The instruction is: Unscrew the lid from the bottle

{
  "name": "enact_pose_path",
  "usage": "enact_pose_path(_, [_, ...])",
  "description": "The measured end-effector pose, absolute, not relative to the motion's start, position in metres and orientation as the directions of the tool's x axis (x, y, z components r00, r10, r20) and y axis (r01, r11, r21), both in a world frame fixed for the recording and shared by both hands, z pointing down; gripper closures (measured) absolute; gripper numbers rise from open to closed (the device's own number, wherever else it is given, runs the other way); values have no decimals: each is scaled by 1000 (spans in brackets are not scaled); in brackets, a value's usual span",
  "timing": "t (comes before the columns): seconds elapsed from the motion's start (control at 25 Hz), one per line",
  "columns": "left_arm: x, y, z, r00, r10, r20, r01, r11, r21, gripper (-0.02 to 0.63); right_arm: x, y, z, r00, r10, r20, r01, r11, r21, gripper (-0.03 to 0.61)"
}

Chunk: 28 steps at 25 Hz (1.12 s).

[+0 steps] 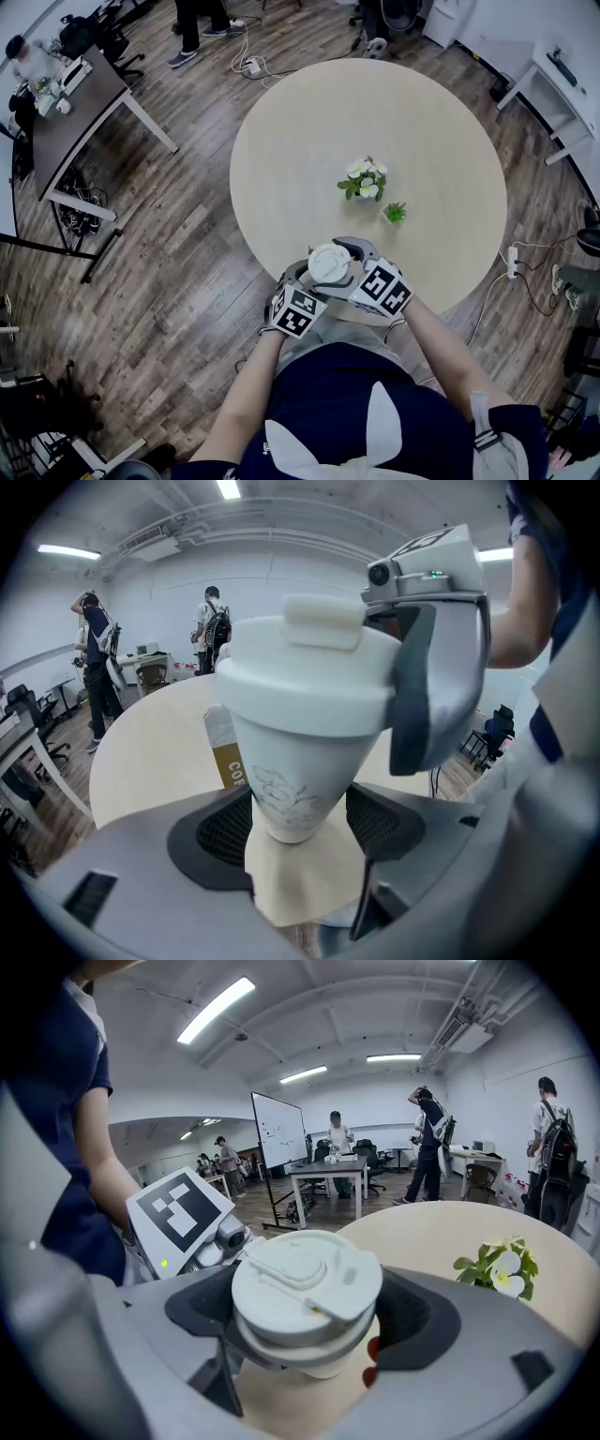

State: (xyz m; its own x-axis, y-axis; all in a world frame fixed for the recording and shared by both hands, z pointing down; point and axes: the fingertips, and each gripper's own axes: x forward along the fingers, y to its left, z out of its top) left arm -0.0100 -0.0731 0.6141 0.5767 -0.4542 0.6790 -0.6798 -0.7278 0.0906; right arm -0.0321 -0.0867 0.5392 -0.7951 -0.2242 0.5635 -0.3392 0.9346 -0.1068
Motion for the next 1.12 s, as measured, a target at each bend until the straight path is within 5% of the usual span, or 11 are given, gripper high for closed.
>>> enact_pose_path(0.64, [-7, -71, 616, 581, -447, 680, -674, -733, 95, 290, -30, -81, 535, -821, -71, 567, -194, 968, -160, 127])
enact_pose_path(1.12, [-8, -71, 618, 583, -448, 678, -677, -729, 100, 290, -28, -84, 529, -837, -104, 537, -236, 954, -183, 127])
